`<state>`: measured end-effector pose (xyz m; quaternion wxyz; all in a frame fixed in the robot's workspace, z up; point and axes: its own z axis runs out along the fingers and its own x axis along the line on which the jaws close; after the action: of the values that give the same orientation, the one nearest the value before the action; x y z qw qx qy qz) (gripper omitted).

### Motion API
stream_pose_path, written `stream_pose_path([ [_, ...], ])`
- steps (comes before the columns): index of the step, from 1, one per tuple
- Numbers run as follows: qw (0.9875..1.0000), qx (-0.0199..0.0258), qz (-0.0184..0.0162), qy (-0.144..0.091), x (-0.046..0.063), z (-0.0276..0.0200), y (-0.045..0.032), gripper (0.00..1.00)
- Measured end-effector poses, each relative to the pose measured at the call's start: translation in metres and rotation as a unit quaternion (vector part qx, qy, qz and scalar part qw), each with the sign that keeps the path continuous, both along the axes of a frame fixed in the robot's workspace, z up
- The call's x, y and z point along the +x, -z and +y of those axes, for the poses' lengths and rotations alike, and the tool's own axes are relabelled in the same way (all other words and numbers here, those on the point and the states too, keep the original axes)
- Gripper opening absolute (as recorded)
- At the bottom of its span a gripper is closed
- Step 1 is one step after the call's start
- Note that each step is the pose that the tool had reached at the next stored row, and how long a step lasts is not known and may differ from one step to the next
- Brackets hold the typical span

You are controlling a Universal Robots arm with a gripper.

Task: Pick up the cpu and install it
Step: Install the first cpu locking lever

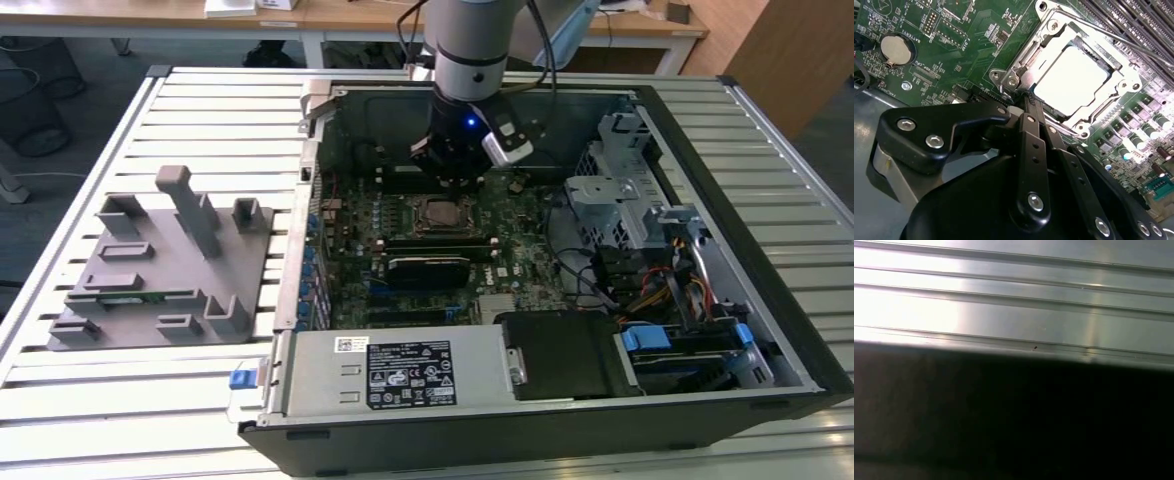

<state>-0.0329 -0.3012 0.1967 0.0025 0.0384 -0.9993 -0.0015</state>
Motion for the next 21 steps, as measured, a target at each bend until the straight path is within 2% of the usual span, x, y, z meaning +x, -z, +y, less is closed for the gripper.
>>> stream_pose_path([
  [4, 1.0, -0.0001, 0.0005, 0.0, 0.0, 0.0, 0.0008, 0.11],
  [7, 1.0, 0.006, 0.001, 0.0, 0.0, 0.0001, 0.0009, 0.11],
  [10, 1.0, 0.0098, 0.001, 0.0, 0.0, 0.0003, 0.0007, 0.11],
  [21, 0.9999, 0.0146, 0.001, 0.0, 0.0001, 0.0003, -0.0035, 0.11],
])
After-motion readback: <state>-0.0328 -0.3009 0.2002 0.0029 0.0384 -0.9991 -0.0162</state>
